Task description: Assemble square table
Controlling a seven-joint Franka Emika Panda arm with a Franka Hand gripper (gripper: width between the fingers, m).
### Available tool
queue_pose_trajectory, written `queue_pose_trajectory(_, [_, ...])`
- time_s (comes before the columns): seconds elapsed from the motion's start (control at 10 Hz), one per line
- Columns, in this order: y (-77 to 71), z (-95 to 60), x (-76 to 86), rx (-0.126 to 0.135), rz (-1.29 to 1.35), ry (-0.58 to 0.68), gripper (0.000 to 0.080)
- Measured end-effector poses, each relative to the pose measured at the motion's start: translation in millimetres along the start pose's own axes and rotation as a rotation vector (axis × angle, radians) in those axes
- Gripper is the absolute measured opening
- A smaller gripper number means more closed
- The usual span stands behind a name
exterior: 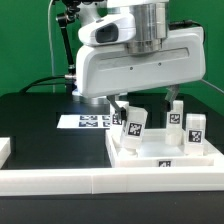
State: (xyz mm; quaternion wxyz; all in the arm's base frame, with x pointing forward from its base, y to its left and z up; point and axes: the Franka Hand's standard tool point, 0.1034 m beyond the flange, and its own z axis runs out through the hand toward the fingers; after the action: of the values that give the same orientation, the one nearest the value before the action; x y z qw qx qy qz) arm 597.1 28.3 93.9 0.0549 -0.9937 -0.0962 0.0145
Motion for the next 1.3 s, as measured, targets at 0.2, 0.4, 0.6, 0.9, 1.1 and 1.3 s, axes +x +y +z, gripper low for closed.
queue_pose_trajectory(0.2, [7.5, 0.8, -1.4, 0.025, -0.022, 0.006, 0.0649])
queue_pose_trajectory(0.4, [8.7, -0.3, -1.3, 0.019, -0.011, 0.008, 0.0649])
queue_pose_trajectory(0.6, [8.8, -1.3, -1.6, 0.003, 0.009, 0.015, 0.0649])
queue_pose_trajectory(0.9, [8.7, -0.9, -1.5, 0.004, 0.009, 0.015, 0.0649])
queue_pose_trajectory(1.1, [13.5, -1.9, -5.1, -0.030, 0.054, -0.005, 0.0649])
queue_pose_trajectory(1.3, [20.6, 0.2, -6.2, -0.068, 0.065, -0.004, 0.0649])
